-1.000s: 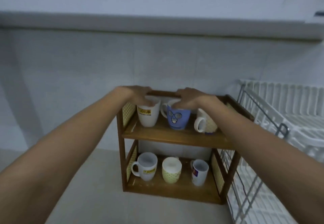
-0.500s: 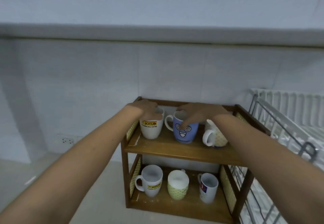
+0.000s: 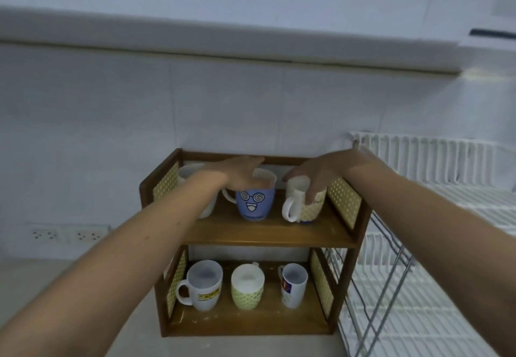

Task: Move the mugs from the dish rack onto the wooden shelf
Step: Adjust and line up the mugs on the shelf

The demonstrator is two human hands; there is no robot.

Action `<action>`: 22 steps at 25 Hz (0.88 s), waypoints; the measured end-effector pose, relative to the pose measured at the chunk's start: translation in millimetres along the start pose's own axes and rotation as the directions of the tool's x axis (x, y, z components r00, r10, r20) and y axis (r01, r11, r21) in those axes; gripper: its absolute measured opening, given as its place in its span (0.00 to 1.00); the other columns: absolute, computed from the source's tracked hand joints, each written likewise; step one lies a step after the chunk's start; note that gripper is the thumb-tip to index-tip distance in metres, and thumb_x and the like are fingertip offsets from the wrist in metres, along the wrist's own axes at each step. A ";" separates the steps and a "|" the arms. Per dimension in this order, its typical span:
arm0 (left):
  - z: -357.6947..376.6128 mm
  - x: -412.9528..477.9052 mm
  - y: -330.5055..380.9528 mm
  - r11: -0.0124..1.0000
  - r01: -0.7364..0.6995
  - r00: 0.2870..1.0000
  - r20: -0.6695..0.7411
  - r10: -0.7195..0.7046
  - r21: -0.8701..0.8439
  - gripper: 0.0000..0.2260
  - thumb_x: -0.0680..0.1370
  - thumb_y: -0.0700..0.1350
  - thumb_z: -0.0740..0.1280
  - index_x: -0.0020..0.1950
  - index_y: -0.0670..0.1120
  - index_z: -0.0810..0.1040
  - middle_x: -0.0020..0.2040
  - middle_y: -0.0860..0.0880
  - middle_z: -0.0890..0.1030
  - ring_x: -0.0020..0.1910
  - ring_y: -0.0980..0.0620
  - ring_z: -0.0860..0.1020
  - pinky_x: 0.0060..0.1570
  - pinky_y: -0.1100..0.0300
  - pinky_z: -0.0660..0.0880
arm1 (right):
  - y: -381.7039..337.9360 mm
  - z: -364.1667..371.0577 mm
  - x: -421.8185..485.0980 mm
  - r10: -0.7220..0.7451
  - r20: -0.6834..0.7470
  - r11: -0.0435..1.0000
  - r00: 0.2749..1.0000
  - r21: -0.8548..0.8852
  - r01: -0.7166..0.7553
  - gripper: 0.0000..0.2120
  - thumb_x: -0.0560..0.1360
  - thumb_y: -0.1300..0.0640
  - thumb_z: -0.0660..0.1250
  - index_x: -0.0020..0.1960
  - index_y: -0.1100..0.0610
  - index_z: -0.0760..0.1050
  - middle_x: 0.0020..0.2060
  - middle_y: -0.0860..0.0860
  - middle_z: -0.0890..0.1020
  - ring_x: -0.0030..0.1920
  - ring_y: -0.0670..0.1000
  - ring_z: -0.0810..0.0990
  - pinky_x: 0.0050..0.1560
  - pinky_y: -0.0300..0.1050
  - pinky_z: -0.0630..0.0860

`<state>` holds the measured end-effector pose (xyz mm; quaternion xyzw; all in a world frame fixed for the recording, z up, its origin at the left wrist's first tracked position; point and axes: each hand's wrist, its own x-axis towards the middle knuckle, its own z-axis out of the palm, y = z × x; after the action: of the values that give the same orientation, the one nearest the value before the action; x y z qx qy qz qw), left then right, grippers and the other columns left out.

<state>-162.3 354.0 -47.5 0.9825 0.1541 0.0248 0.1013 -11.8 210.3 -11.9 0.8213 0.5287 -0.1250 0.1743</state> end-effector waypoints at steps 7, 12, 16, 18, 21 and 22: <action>16.1 13.8 2.0 0.998 0.019 1.000 -0.017 -0.018 0.058 0.36 0.75 0.65 0.60 0.76 0.47 0.58 0.75 0.43 0.64 0.70 0.42 0.66 0.65 0.50 0.66 | 13.3 25.3 -0.8 0.229 -0.222 0.973 0.948 0.015 -0.232 0.45 0.64 0.27 0.65 0.74 0.48 0.62 0.71 0.51 0.69 0.69 0.57 0.68 0.67 0.54 0.68; 18.5 11.8 0.9 1.000 0.028 0.999 -0.034 -0.029 -0.005 0.35 0.76 0.62 0.61 0.77 0.47 0.57 0.76 0.44 0.62 0.71 0.43 0.66 0.65 0.51 0.66 | 8.7 26.3 2.7 0.254 -0.246 0.967 0.935 0.062 -0.246 0.43 0.67 0.29 0.64 0.73 0.52 0.64 0.70 0.54 0.71 0.68 0.58 0.69 0.65 0.53 0.67; 20.7 -7.0 8.4 1.000 0.026 0.994 -0.105 -0.026 0.003 0.32 0.77 0.61 0.59 0.77 0.48 0.56 0.77 0.45 0.59 0.74 0.44 0.61 0.69 0.50 0.62 | -10.2 28.2 -6.4 0.316 -0.219 0.949 0.923 0.053 -0.312 0.39 0.71 0.31 0.61 0.72 0.57 0.65 0.69 0.56 0.72 0.66 0.58 0.71 0.63 0.50 0.67; 32.3 -31.8 8.5 0.994 -0.105 0.935 -0.342 0.098 -0.002 0.26 0.79 0.56 0.61 0.74 0.48 0.64 0.74 0.45 0.66 0.71 0.45 0.65 0.67 0.52 0.64 | -27.5 34.9 -14.2 0.306 -0.290 0.952 0.907 0.100 -0.289 0.35 0.75 0.36 0.60 0.73 0.58 0.62 0.71 0.57 0.69 0.68 0.60 0.69 0.64 0.51 0.68; 71.2 -86.1 -1.4 0.869 -0.439 0.643 -0.596 0.481 0.227 0.11 0.78 0.43 0.64 0.58 0.42 0.79 0.55 0.43 0.80 0.55 0.47 0.77 0.55 0.56 0.74 | -62.7 70.6 -34.2 0.258 -0.756 0.961 0.601 0.264 -0.080 0.19 0.75 0.48 0.61 0.62 0.56 0.74 0.57 0.60 0.79 0.55 0.62 0.78 0.46 0.51 0.77; 87.6 -103.2 -8.2 0.802 -0.505 0.583 -0.559 0.590 0.320 0.09 0.77 0.41 0.63 0.52 0.41 0.81 0.50 0.43 0.82 0.50 0.47 0.78 0.50 0.58 0.74 | -77.1 88.8 -41.8 0.199 -0.867 0.970 0.456 0.240 0.034 0.14 0.74 0.51 0.60 0.53 0.56 0.77 0.45 0.59 0.83 0.44 0.61 0.81 0.36 0.46 0.74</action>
<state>-255.9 313.1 -136.7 0.9174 -0.1306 0.3745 -0.0318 -101.1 168.0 -88.1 0.8049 0.4837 0.2700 -0.2127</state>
